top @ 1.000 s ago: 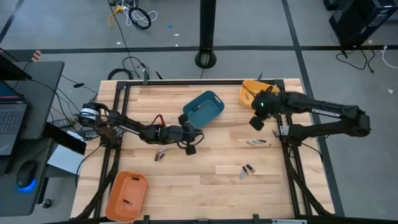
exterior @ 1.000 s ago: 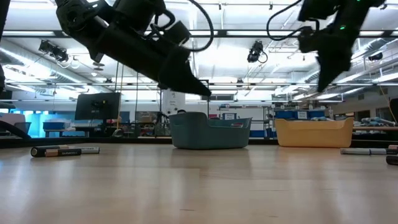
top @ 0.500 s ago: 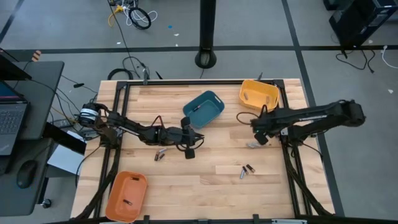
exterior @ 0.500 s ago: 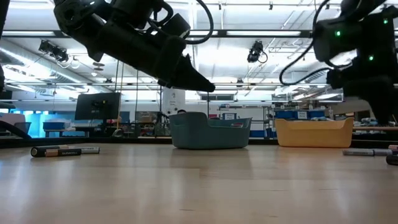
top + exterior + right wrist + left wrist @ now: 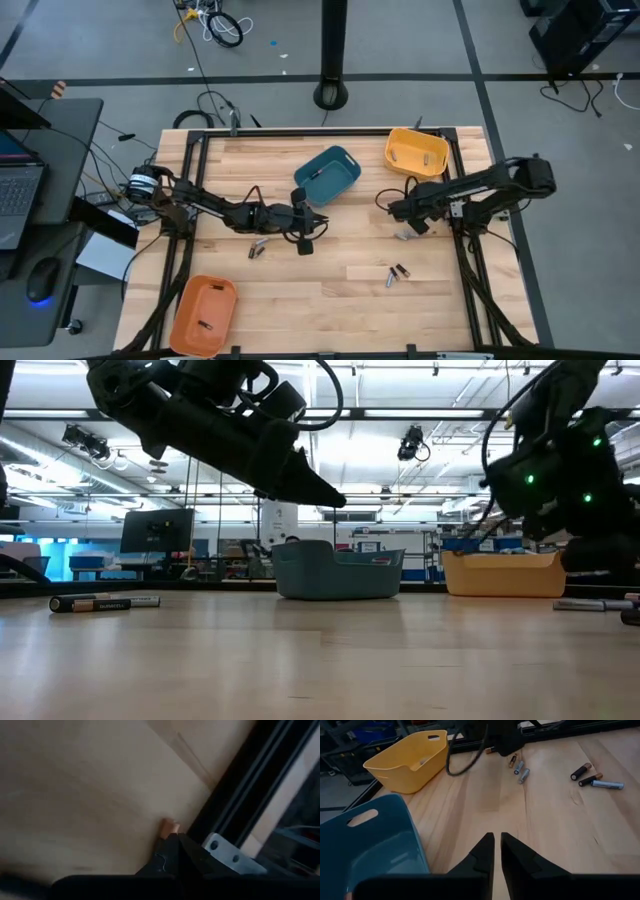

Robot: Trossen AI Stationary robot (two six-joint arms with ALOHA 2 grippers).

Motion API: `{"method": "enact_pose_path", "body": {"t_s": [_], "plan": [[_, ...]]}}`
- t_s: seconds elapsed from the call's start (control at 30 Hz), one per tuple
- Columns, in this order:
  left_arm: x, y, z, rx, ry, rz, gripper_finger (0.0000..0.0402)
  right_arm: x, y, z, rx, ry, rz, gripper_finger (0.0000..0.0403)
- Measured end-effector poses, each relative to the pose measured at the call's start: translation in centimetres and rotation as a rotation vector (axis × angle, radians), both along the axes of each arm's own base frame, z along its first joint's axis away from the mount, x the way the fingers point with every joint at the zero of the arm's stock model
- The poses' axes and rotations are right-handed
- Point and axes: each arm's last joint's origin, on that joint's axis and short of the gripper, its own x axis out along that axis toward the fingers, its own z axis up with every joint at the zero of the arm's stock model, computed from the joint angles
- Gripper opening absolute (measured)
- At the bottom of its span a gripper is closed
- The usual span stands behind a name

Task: Sort batteries
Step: Put the large black battery into the blue bin

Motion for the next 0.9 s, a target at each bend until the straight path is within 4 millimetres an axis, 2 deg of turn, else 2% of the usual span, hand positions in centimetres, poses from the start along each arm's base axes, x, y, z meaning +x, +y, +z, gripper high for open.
{"method": "enact_pose_path", "body": {"t_s": [0.33, 0.5, 0.67, 0.9], "plan": [[0.0, 0.0, 0.0, 0.0, 0.0, 0.001, 0.0039, 0.3, -1.3, -2.9, 0.023, 0.221, -0.019, 0.0008], [0.0, 0.0, 0.0, 0.0, 0.001, 0.001, 0.0039, 0.7, -1.3, -3.3, 0.082, 0.176, -0.002, 0.0008], [0.0, 0.0, 0.0, 0.0, 0.001, 0.001, 0.0039, 1.5, -1.0, -2.0, 0.086, 0.042, 0.021, 0.0007], [0.0, 0.0, 0.0, 0.001, 0.002, 0.001, 0.0039, 2.8, -0.3, 2.1, 0.117, -0.142, 0.177, 0.0011]]}}
